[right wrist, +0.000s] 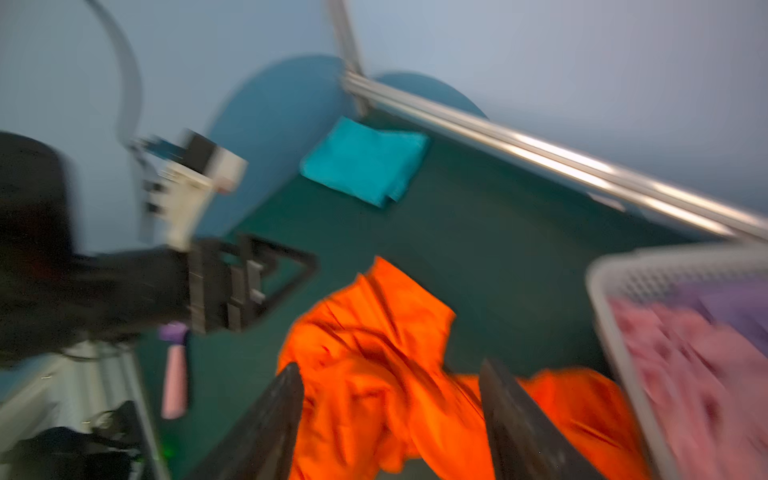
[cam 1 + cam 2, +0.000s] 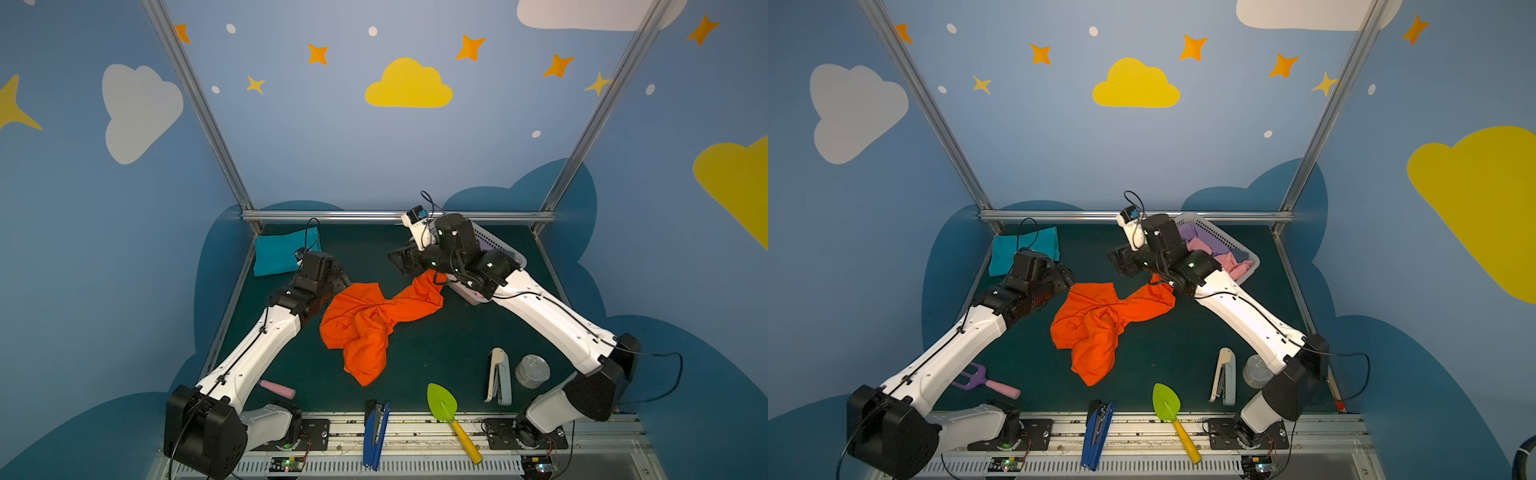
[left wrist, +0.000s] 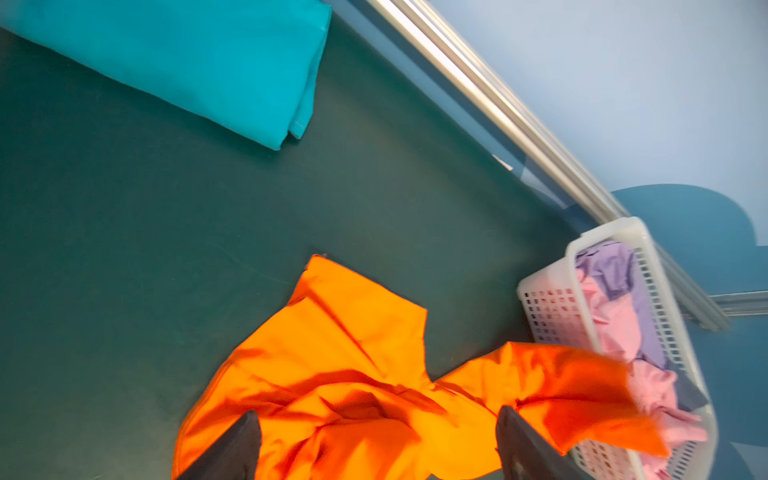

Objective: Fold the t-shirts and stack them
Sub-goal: 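Lift the orange t-shirt out with the right gripper and drop it on the table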

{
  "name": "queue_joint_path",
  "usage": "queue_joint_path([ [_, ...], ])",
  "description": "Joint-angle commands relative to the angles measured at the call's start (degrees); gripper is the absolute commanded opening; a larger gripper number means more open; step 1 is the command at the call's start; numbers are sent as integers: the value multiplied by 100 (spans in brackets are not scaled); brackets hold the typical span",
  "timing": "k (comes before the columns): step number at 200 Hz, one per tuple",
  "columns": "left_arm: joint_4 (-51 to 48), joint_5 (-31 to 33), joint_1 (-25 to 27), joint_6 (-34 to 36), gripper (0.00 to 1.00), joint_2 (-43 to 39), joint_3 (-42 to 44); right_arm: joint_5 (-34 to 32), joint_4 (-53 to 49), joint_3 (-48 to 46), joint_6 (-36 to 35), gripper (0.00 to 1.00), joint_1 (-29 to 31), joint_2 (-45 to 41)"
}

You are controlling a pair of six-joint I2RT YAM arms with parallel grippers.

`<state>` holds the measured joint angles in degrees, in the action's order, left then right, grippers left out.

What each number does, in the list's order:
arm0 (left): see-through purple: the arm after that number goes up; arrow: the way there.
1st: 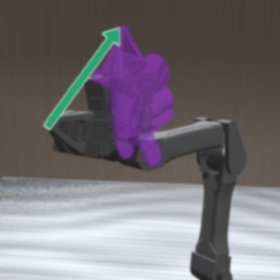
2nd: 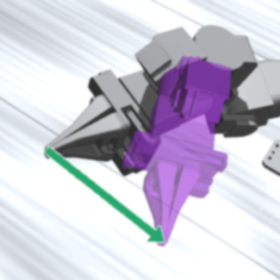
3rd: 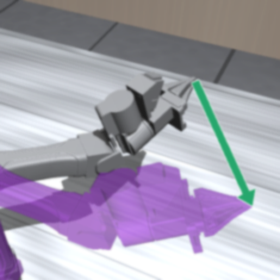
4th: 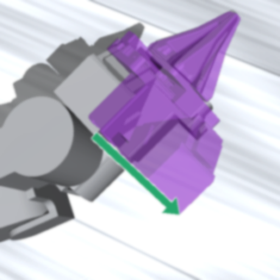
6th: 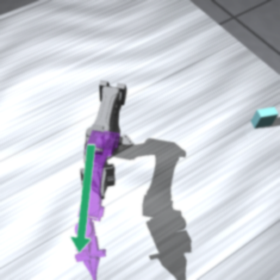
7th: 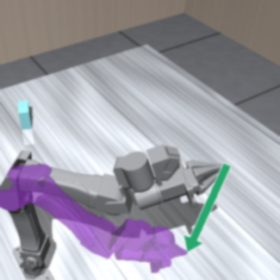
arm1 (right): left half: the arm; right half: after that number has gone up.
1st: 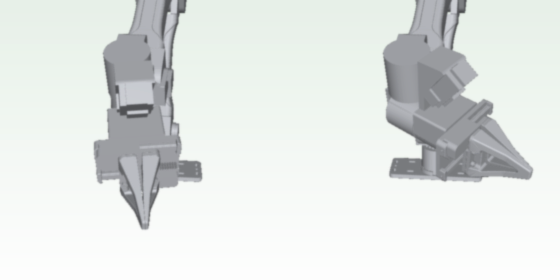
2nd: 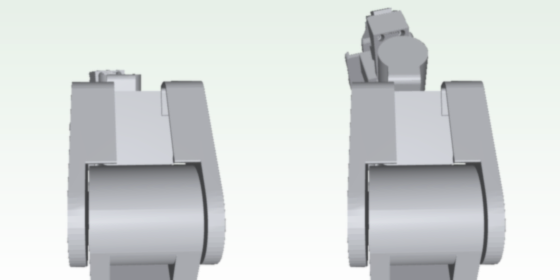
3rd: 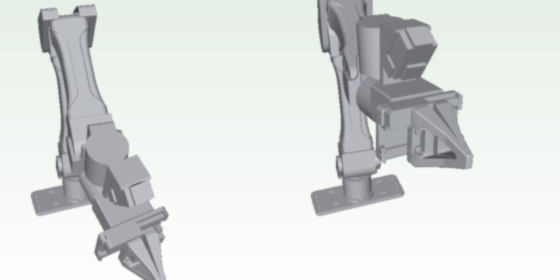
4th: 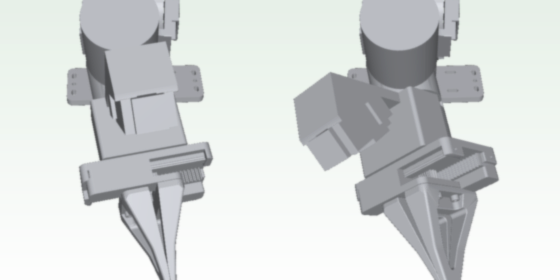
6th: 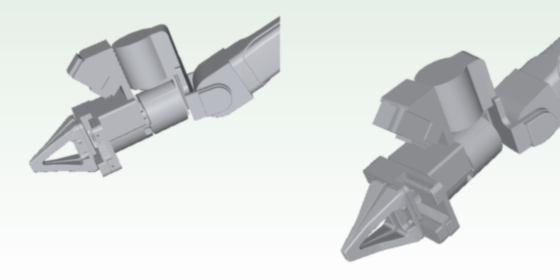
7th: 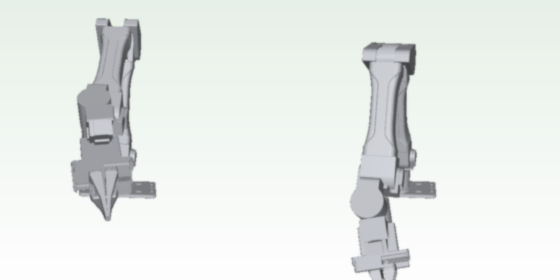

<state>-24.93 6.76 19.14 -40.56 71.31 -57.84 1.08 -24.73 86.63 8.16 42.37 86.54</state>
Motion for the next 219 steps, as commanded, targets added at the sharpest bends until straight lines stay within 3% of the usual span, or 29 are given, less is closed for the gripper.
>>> queue_joint_path([
  [1, -22, 80, 339, 108, 88, 362, -43, -1869, -356, -816, -421, 72, -397, -876],
  [25, 157, -33, 1150, 328, 89, 1404, -612, -2212, -703, -1566, -374, 73, -908, -1342],
  [34, 177, -240, 1393, 430, 100, 1923, -958, -2083, -785, -1759, -280, 73, -1112, -1451],
  [68, -352, -851, 1967, 705, 100, 3763, -2638, -1870, -1216, -1842, -482, 73, -1372, -1163],
  [96, -605, -1206, 2066, 722, 96, 4656, -3339, -1678, -1292, -1635, -568, 70, -1372, -502],
  [128, -417, -1412, 1969, 521, 91, 4767, -3006, -1483, -990, -1426, -545, 66, -1398, 359],
  [160, -268, -1444, 1726, 474, 90, 4530, -2401, -1468, -1337, -585, -432, 64, -1433, 1385],
  [190, -192, -1554, 1448, 455, 89, 4385, -2115, -1442, -2108, 372, -91, 48, -1627, 2277],
  [219, -197, -1638, 1365, 527, 89, 4359, -2099, -1147, -2476, 708, 409, 35, -2089, 2554],
])
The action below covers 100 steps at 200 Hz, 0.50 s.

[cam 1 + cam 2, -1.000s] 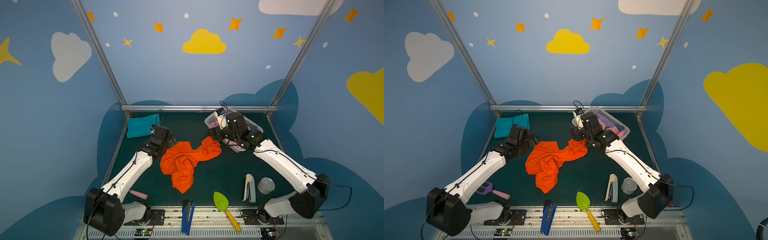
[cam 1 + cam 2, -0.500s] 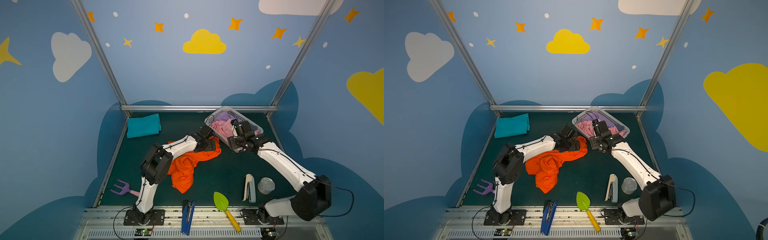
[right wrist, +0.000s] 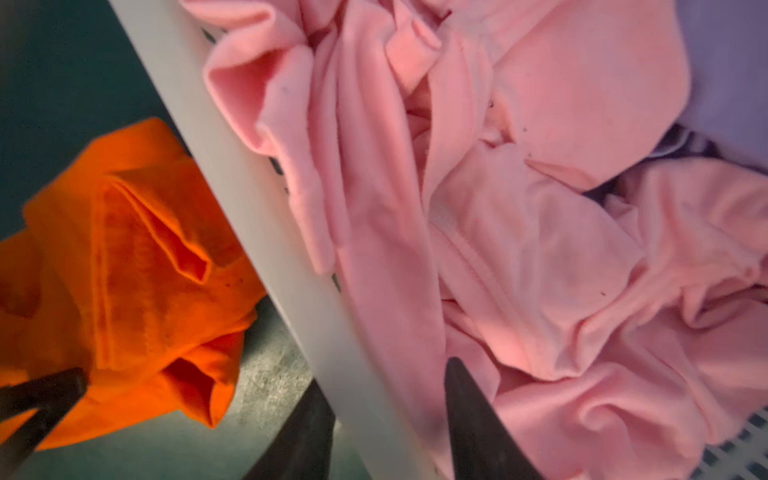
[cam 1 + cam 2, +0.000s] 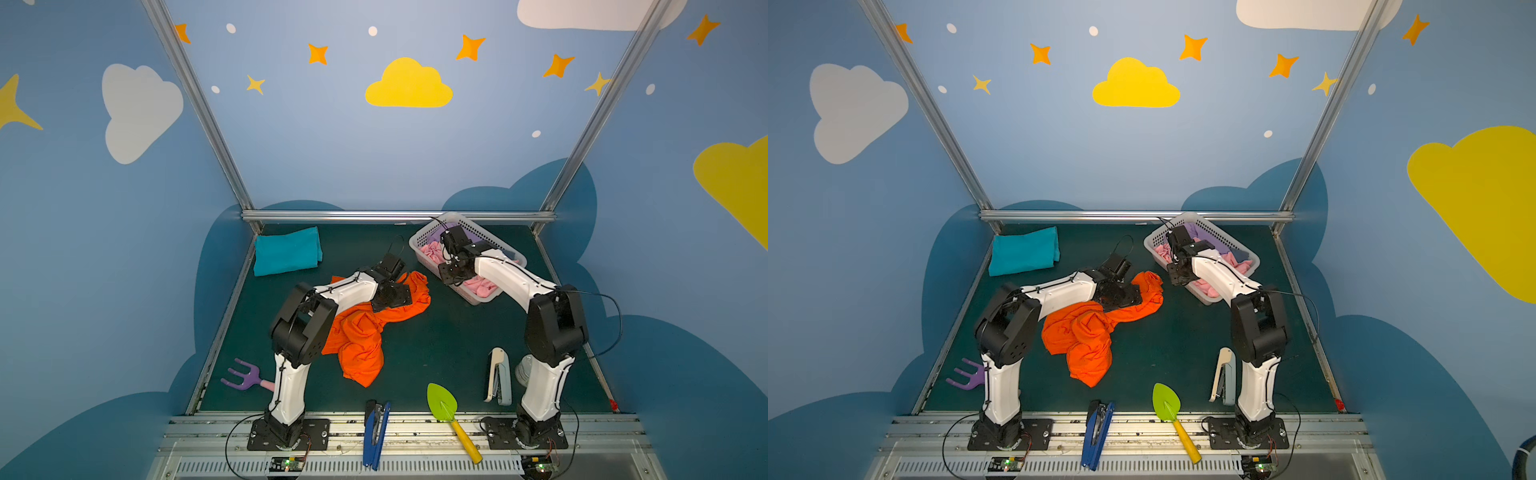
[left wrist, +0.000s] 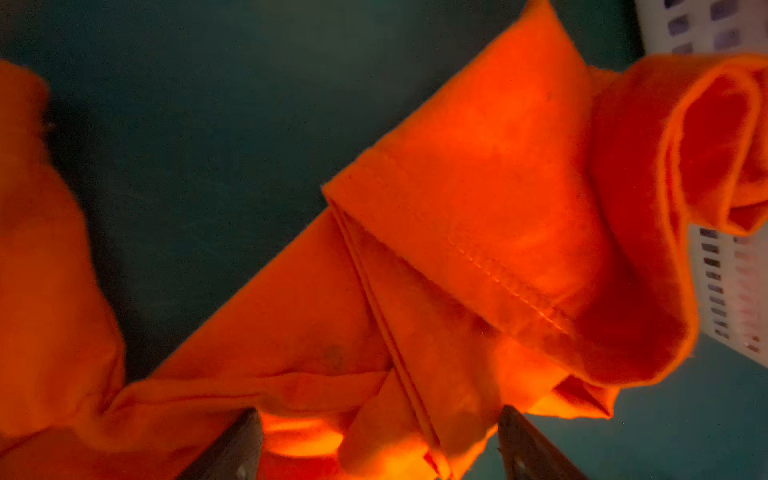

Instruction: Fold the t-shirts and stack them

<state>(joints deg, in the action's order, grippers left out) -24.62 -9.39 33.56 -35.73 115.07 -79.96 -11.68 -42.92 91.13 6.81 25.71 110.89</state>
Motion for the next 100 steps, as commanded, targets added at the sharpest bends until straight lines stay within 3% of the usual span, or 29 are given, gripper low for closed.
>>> queue_joint_path([
  [1, -227, -26, -78, 46, 89, -18, 113, 143, -662, 257, 551, 35, -438, 122],
  [40, -234, -114, -94, 84, 89, 16, 165, 218, -665, 184, 479, 25, -1071, 72],
  [58, -263, -147, -120, 83, 89, 69, 152, 266, -687, 301, 455, 13, -1371, 141],
  [100, -270, -239, -156, 49, 89, 150, 114, 275, -678, 797, 194, 10, -1782, 536],
])
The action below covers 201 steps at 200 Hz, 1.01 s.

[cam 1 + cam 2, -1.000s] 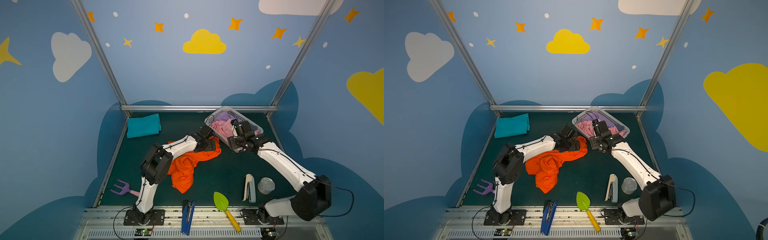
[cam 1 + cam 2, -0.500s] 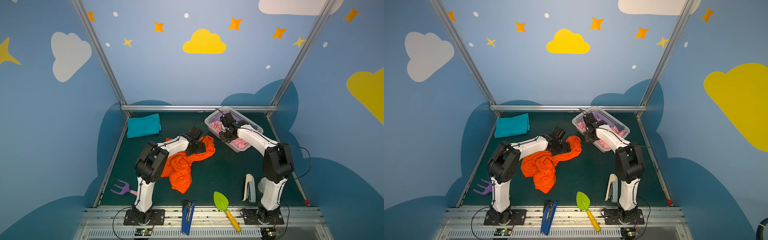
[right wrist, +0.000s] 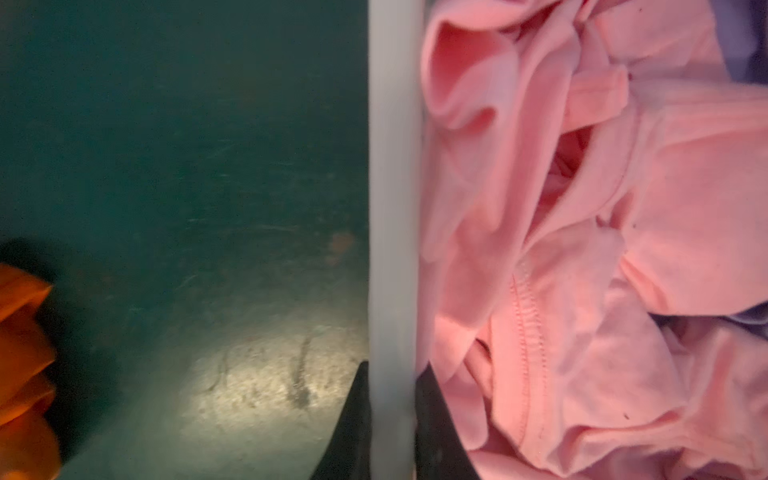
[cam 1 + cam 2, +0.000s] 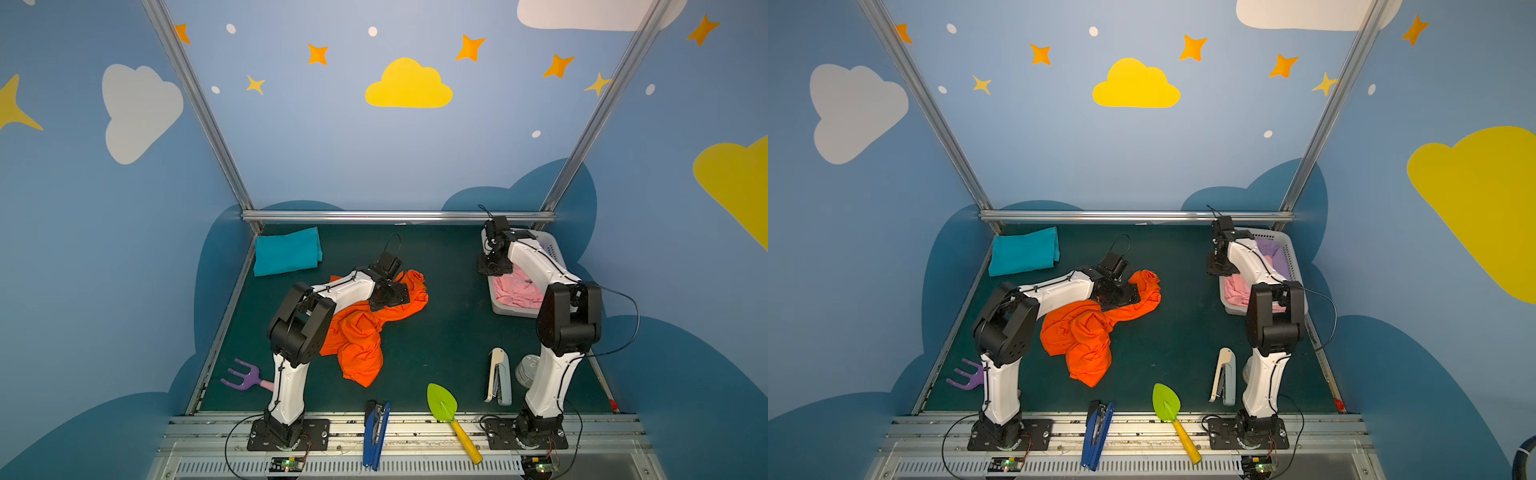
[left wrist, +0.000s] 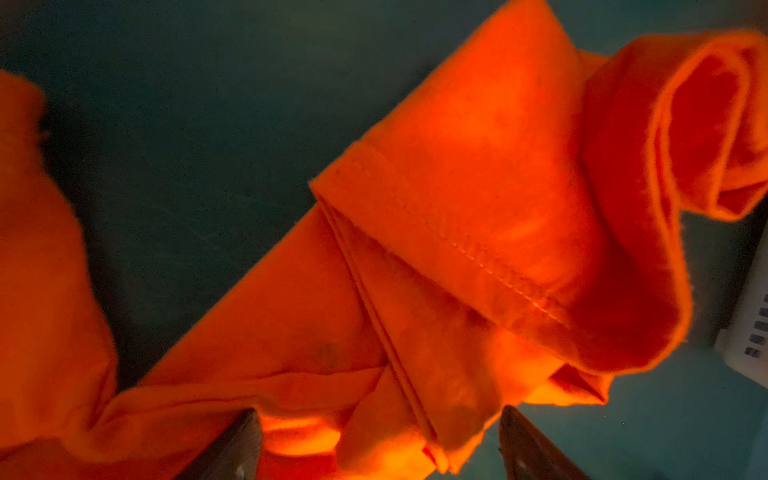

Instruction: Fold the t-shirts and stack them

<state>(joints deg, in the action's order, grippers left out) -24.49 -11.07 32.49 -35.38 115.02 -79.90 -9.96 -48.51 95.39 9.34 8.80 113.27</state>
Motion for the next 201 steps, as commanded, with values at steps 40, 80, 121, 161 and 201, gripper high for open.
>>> queue_joint_path([
  [40, -345, -71, -74, -40, 90, 247, 24, 71, -262, 973, -604, 4, -185, 805],
  [80, -372, -290, -72, -160, 89, 411, -60, -171, -343, 1530, -1330, 0, -146, 1266],
  [121, -405, -328, -61, -251, 89, 503, -194, -682, -225, 1731, -1813, 0, -139, 1518],
  [161, -536, -321, -54, -242, 89, 531, -384, -594, -113, 1891, -1830, 0, -183, 1622],
  [201, -679, -179, 7, -200, 90, 343, -414, -567, -144, 2170, -1643, 11, -188, 1703],
])
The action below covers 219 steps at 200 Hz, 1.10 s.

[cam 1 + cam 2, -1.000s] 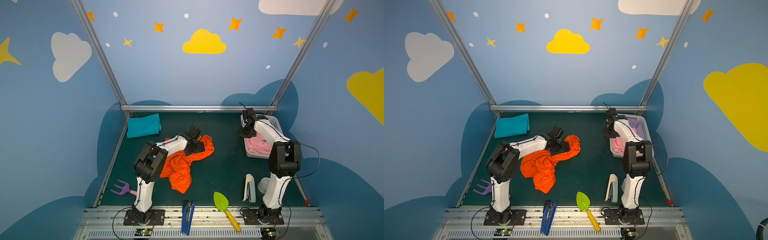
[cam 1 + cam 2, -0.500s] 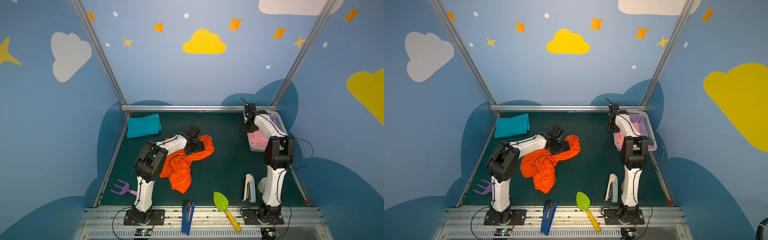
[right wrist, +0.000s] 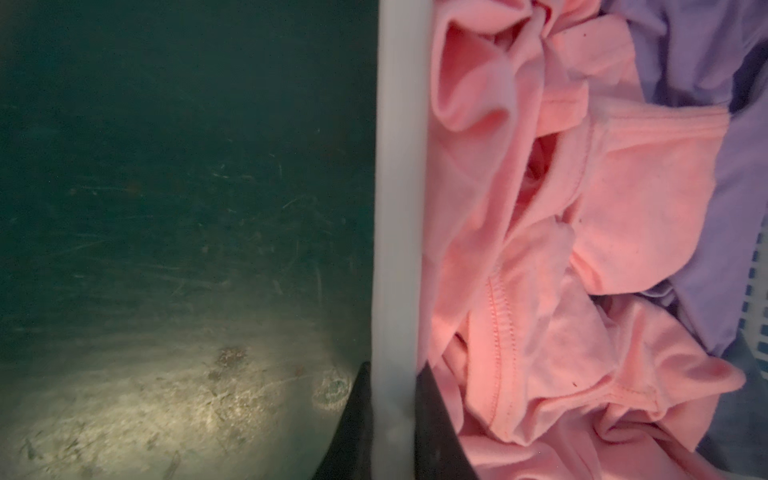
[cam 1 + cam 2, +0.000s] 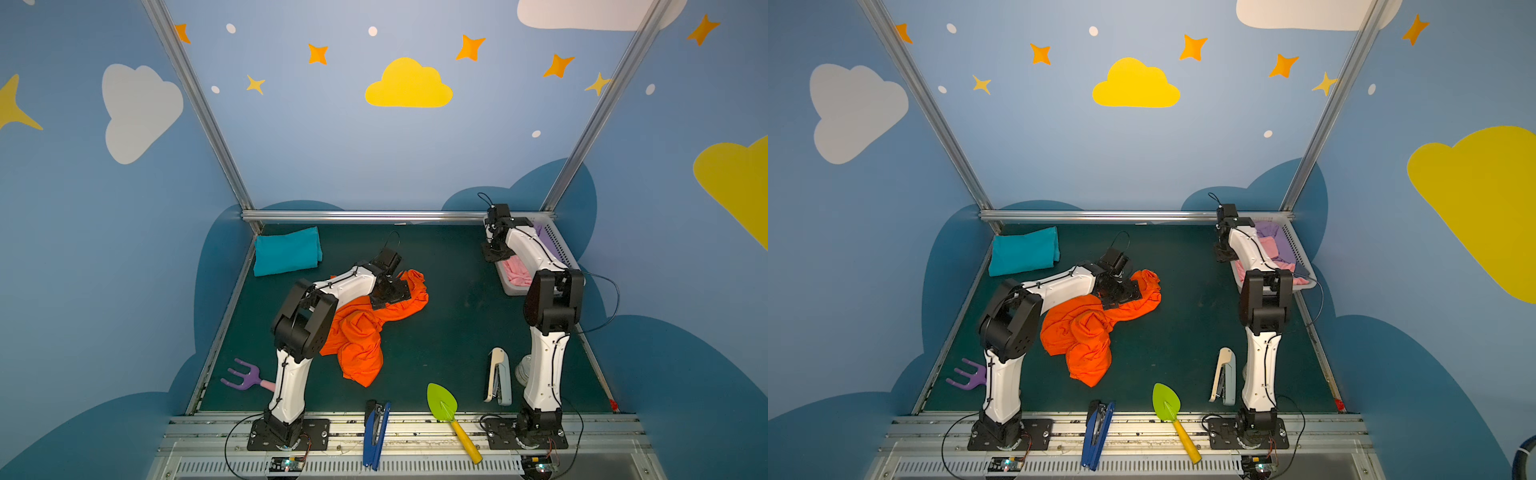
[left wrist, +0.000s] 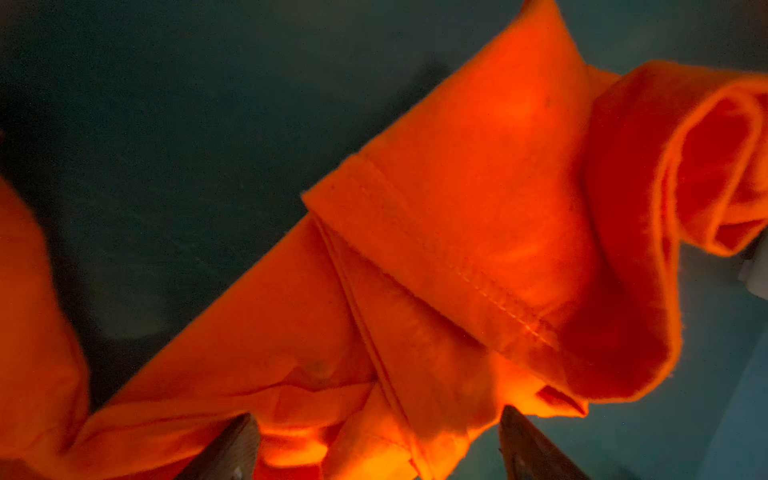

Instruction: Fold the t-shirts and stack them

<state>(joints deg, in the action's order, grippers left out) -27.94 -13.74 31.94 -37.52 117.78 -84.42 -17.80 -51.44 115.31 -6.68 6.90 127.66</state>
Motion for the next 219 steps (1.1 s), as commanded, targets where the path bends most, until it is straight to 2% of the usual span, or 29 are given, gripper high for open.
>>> queue_joint_path([
  [1, -334, 98, 64, 20, 90, 60, 44, 217, 142, 182, -25, 13, 4, 262],
  [10, -367, 122, 97, 32, 90, -80, 106, 267, 91, 187, 127, 22, 5, 185],
  [16, -398, 361, 112, 28, 90, -187, 154, 325, 73, 158, 235, 28, 12, 88],
  [28, -463, 556, 141, 30, 91, -457, 283, 408, 47, 25, 483, 36, 38, -175],
  [55, -572, 1037, 189, 29, 93, -1339, 761, 619, 126, -663, 1096, 45, 187, -1284],
  [71, -572, 1371, 215, 14, 95, -1979, 1215, 365, 383, -1423, 1477, 51, 425, -2182],
  [89, -660, 1725, 225, -60, 100, -2655, 1743, -133, 823, -2381, 1675, 58, 885, -3256],
  [97, -713, 1852, 230, -99, 100, -2935, 1970, -160, 1022, -2738, 1710, 60, 1111, -3703],
  [120, -827, 2180, 212, -178, 100, -3656, 2633, 522, 2264, -4130, 1209, 63, 1866, -4869],
  [129, -958, 2445, 204, -385, 99, -3866, 2864, 695, 3038, -4789, 1434, 64, 2205, -5248],
  [137, -1108, 2643, 186, -551, 97, -4017, 3036, 894, 3278, -5060, 1494, 64, 2415, -5441],
  [158, -1456, 2823, 79, -717, 94, -4302, 3375, 1486, 3380, -5352, 2072, 60, 2925, -5522],
  [180, -1567, 2853, -126, -896, 96, -4425, 3773, 1938, 3418, -5409, 2420, 57, 3517, -5119],
  [192, -1488, 2694, -340, -956, 100, -4461, 3972, 2054, 3473, -5367, 2571, 56, 3920, -4809],
  [219, -900, 2043, -959, -960, 100, -4574, 4465, 2176, 3877, -5181, 2788, 60, 4756, -4078],
])
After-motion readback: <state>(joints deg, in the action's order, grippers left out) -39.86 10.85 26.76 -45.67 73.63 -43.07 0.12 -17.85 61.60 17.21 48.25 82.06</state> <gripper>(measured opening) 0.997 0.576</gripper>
